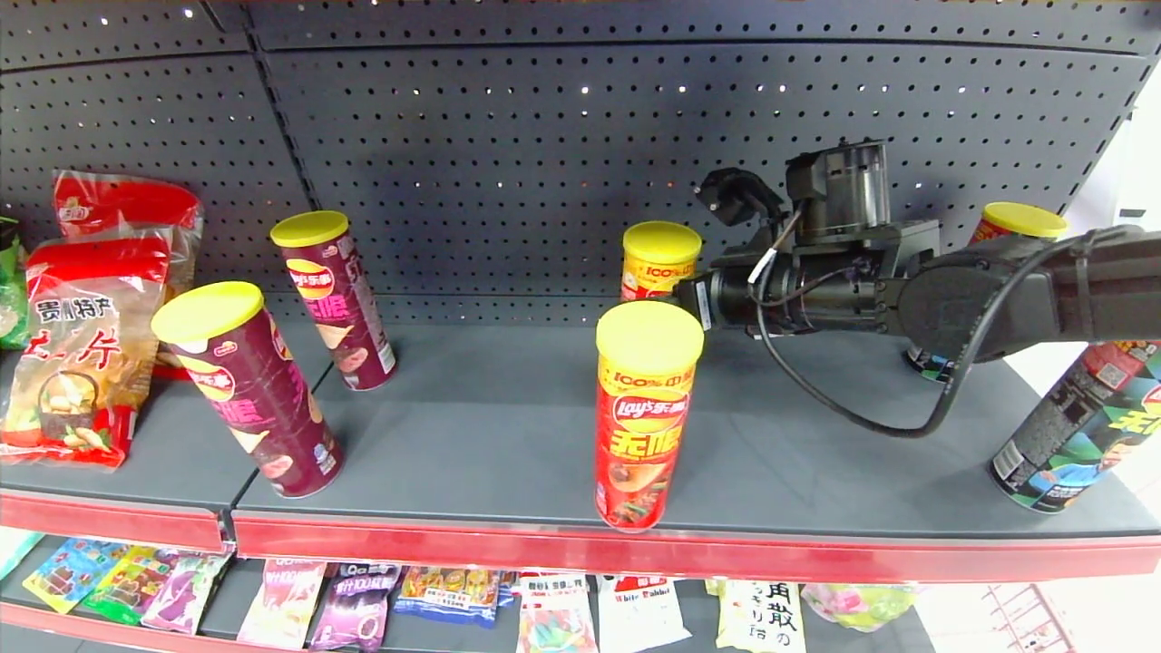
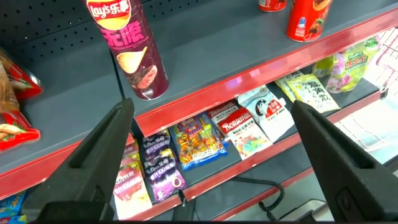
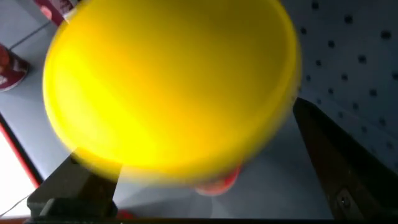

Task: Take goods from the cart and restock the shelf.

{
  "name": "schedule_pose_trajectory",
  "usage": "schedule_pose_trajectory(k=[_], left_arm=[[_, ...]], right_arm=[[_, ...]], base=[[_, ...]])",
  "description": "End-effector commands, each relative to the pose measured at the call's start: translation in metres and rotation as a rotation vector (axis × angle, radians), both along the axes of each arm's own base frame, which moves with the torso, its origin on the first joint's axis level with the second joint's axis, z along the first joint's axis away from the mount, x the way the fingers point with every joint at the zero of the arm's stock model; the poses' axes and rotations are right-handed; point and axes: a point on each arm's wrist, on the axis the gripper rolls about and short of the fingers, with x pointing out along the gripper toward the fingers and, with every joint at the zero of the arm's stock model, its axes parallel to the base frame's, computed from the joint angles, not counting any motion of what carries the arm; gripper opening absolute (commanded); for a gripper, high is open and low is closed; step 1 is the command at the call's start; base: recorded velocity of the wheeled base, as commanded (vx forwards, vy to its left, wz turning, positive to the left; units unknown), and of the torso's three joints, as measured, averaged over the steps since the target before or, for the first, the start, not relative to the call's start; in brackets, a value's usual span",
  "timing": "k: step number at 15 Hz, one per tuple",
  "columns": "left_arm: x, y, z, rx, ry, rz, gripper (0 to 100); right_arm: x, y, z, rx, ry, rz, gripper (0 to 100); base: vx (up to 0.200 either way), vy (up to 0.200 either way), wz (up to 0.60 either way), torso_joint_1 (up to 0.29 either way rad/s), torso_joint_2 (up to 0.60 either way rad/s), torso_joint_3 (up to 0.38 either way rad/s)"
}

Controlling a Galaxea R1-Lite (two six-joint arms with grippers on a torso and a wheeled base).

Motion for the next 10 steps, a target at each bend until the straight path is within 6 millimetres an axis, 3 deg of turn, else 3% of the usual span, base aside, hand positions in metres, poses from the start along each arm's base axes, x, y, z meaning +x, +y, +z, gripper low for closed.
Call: schedule_pose_trajectory(k=[1, 4, 7, 10], left_arm=[[0.001, 0.000, -0.001, 0.003, 0.005, 0.000, 100], [0.002, -0.001, -0.002, 0.009, 0.015, -0.002, 100], [0.004, -0.002, -0.004, 0.017, 0.032, -0.011, 100], [0.011, -0.007, -0.004, 0.041, 0.075, -0.011, 100]], right_arm=[[-0.015, -0.014, 0.009, 0.001, -0.006, -0.018, 100], [-0.037, -0.037, 0.012, -0.008, 0.003, -0.056, 100], [-0.062, -0.053, 0.002, -0.060, 0.032, -0.141, 100], [-0.102, -0.075, -0.001, -0.078, 0.039, -0.180, 100]], base=[[0.000, 0.000, 0.00, 0.000, 0.00, 0.000], [0.000, 0.000, 0.00, 0.000, 0.00, 0.000], [0.000, 0.000, 0.00, 0.000, 0.00, 0.000], [0.000, 0.000, 0.00, 0.000, 0.00, 0.000]])
